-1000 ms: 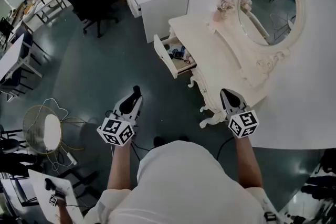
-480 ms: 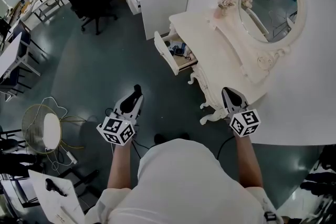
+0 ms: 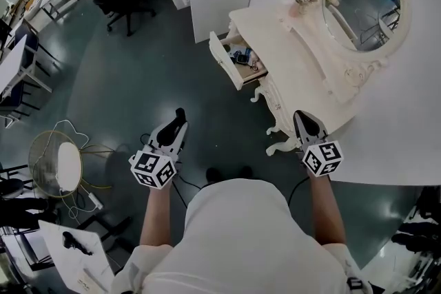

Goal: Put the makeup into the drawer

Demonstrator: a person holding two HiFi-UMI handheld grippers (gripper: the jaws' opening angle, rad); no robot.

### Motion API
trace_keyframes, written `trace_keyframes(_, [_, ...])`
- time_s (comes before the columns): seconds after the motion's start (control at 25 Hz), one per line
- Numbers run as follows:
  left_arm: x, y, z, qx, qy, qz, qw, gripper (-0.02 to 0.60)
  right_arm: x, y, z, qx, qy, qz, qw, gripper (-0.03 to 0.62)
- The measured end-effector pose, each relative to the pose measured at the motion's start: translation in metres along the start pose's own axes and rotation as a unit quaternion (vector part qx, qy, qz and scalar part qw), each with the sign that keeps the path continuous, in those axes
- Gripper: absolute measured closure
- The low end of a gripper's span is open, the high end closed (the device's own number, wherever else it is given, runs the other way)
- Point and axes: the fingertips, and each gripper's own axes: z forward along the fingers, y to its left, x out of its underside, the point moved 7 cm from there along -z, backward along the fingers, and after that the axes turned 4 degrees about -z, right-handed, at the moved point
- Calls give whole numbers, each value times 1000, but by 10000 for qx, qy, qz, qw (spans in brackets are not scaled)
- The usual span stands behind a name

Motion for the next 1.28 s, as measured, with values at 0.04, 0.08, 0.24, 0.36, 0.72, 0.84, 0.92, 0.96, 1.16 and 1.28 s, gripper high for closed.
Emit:
trace_keyframes(0.04, [0,2,-2,20,6,5,10000,482,0,3,1,10,1,-3,10000,563])
trace_keyframes(0.08, [1,5,-3,38,15,13,10000,483,-1,7,2,16,0,-12,10000,563])
trace_keyframes(0.24, [3,13,-11,66,34,34,10000,483,-1,20,5,14,13,-85,10000,563])
trace_keyframes(0.36, [2,16,-12,67,13,17,10000,483,-1,22,7,19,33,-98,9999,563])
trace_keyframes(0.72, [5,19,1,11,82,-78,9999,482,-3,12,21,-69,87,-141,9998,563])
trace_keyframes(0.84, [4,20,12,-38,133,-80,9999,483,-1,0,31,-96,94,-69,9999,563])
trace_keyframes(0.92, [1,21,21,-89,147,-79,9998,483,0,-8,41,-141,110,-25,9998,563])
trace_keyframes(0.96, [-1,22,26,-118,149,-83,9998,483,0,-12,46,-173,122,-20,9998,563])
trace_keyframes(1.16, [-11,23,58,-196,158,-96,9996,483,-2,-37,73,-295,154,-28,9994,563])
trace_keyframes(1.28, [-16,23,81,-236,174,-101,9995,482,-2,-55,90,-365,182,8,9992,563])
